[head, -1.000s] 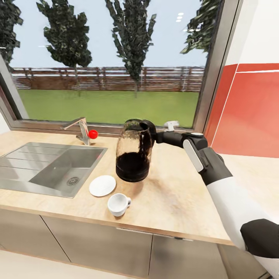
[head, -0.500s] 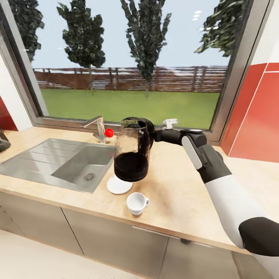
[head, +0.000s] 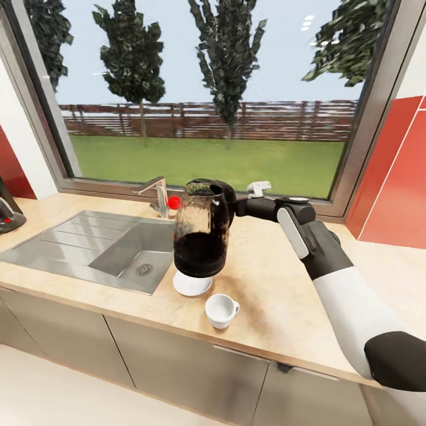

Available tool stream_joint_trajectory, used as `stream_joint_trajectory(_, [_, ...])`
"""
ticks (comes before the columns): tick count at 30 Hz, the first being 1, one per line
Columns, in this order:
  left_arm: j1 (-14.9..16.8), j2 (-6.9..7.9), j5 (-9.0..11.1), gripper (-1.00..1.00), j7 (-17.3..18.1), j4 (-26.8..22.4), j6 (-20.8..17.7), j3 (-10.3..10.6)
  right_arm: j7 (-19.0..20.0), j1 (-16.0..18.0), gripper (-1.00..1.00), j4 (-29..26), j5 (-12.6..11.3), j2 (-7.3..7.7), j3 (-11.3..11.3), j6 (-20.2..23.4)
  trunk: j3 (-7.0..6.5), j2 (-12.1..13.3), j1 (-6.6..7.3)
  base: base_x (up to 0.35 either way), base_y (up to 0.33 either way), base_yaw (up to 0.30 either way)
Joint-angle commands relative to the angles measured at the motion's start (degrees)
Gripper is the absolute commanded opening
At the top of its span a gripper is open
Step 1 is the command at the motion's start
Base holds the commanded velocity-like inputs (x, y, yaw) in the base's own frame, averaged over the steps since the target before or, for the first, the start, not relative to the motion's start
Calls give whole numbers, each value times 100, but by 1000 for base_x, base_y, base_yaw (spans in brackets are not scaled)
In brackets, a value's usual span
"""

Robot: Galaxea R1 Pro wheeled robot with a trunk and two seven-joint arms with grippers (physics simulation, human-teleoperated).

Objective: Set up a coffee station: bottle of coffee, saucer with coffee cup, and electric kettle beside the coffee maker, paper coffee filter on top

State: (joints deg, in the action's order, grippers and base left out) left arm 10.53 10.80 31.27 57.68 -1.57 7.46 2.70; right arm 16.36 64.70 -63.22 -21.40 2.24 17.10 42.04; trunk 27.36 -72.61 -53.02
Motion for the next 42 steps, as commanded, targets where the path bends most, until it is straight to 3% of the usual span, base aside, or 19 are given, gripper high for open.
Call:
stream_joint_trajectory(1, [4,1,11,100,7,5,53,29,17,4,-100,-6,-13,4,4,18,6,-4,0,0,11,197])
stream_joint_trajectory(13, [6,1,11,100,7,6,53,29,17,0,-100,-6,-13,4,7,15,6,-4,0,-11,86,260])
stream_joint_trajectory(42, [5,1,11,100,15,1,53,29,17,-10,-100,-6,-13,4,5,6,6,-4,0,-20,302,269])
